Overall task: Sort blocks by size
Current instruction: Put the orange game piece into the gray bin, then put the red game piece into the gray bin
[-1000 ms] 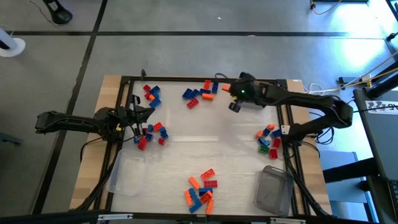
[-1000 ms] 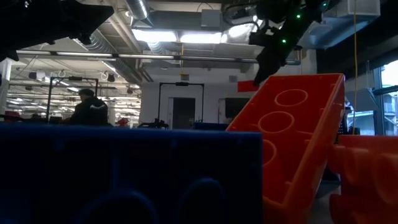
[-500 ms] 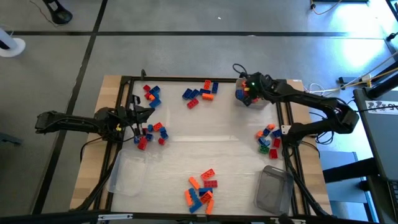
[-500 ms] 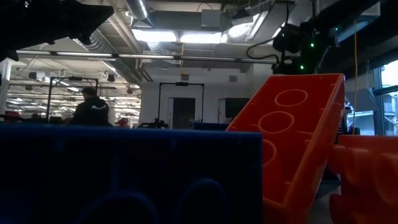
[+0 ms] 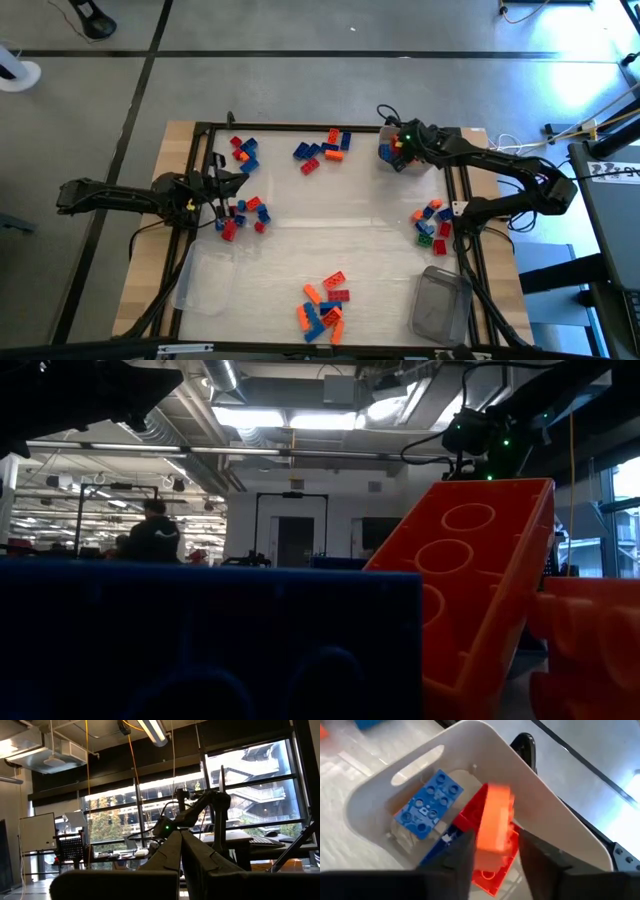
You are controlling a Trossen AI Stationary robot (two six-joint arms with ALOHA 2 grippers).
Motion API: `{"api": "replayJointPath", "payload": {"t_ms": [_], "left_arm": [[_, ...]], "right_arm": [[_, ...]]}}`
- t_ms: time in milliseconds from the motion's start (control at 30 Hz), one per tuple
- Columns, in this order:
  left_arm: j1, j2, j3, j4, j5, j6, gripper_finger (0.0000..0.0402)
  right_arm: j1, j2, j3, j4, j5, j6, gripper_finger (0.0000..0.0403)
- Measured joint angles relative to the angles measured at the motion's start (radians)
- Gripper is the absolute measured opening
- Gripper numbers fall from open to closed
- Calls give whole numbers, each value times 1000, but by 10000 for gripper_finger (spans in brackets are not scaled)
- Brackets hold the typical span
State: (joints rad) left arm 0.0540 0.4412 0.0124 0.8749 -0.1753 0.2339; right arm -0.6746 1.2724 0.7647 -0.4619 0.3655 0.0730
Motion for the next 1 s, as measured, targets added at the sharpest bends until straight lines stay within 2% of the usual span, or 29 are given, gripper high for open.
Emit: {"api": "replayJointPath", "payload": {"t_ms": [167,333,433,600,733,1000], "left_arm": [[0,0,0,0,0,1,0],[0,13,15,-12,0,1,0],[1,54,61,-67,-8,1,0],[23,190,158,-158,-70,-16,0],[61,323,227,-180,-83,-50,0],[129,557,403,-364,-84,-99,0]], "right_arm": [[1,-5,52,-123,8,-15,224],[64,-110,79,-127,-32,1,256],[144,-191,80,-97,-68,11,263],[291,-285,46,-23,-71,33,264],[385,-312,-9,71,-67,33,264],[501,-315,-146,342,-63,-4,264]]}}
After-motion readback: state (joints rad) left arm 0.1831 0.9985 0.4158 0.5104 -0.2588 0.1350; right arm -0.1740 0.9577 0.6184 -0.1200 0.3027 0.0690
